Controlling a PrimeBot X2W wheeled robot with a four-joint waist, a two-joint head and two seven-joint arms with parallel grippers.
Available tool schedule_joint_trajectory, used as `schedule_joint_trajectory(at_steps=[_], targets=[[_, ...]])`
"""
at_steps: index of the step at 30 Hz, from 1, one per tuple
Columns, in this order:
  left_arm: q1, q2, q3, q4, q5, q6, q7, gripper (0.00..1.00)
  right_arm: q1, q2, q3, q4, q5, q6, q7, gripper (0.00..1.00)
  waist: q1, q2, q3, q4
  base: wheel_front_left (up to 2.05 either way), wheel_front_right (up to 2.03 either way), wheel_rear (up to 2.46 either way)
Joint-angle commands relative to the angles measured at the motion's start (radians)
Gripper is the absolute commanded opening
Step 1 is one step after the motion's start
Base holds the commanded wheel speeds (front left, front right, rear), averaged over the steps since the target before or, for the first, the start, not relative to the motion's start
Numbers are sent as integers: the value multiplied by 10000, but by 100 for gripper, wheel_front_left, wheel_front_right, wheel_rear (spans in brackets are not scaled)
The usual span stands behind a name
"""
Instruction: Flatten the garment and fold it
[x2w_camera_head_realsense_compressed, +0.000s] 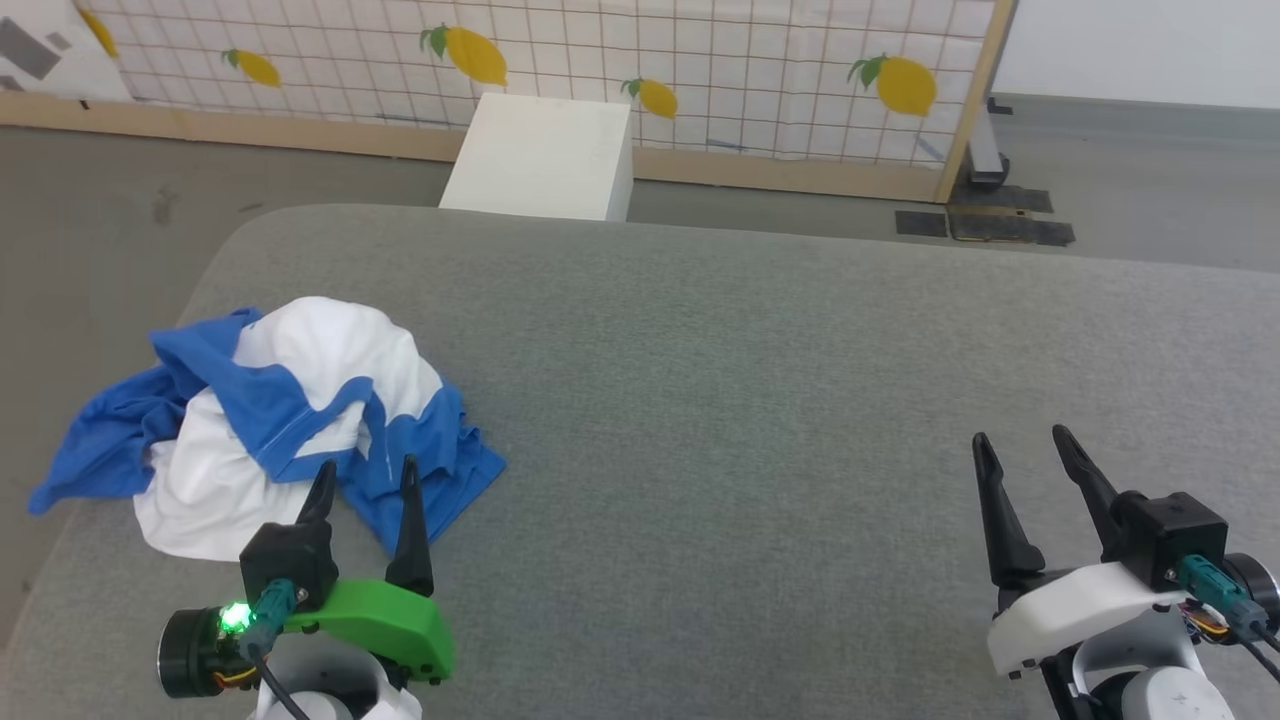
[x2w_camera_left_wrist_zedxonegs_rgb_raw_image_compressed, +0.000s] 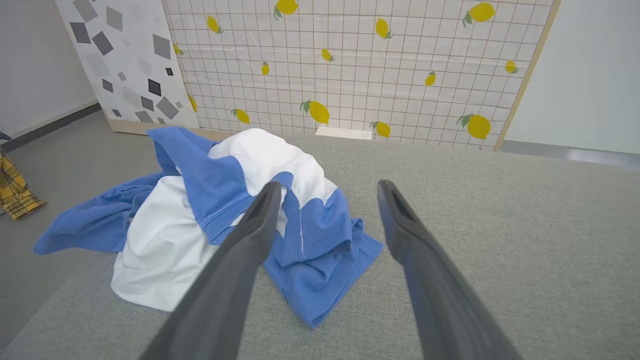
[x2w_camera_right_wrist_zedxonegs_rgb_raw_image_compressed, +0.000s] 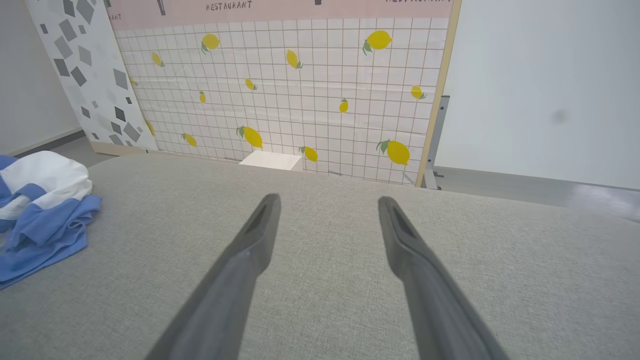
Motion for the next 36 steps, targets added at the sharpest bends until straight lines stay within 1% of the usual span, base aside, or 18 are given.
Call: schedule_joint_trajectory(at_steps=[1, 21, 36], targets=[[43, 23, -9, 25, -74, 51, -107, 100, 199, 2, -34, 60, 98, -5, -143, 100, 0, 19, 31, 194, 0, 0, 0], [138, 37, -60, 266, -363, 150, -521, 100, 318, 3, -215, 437, 433, -7, -560, 100, 0, 29, 25, 1595, 0, 0, 0], [214, 39, -97, 431, -603, 227, -826, 100, 451, 4, -294, 678, 699, -9, -867, 100, 0, 36, 19, 2362, 0, 0, 0]])
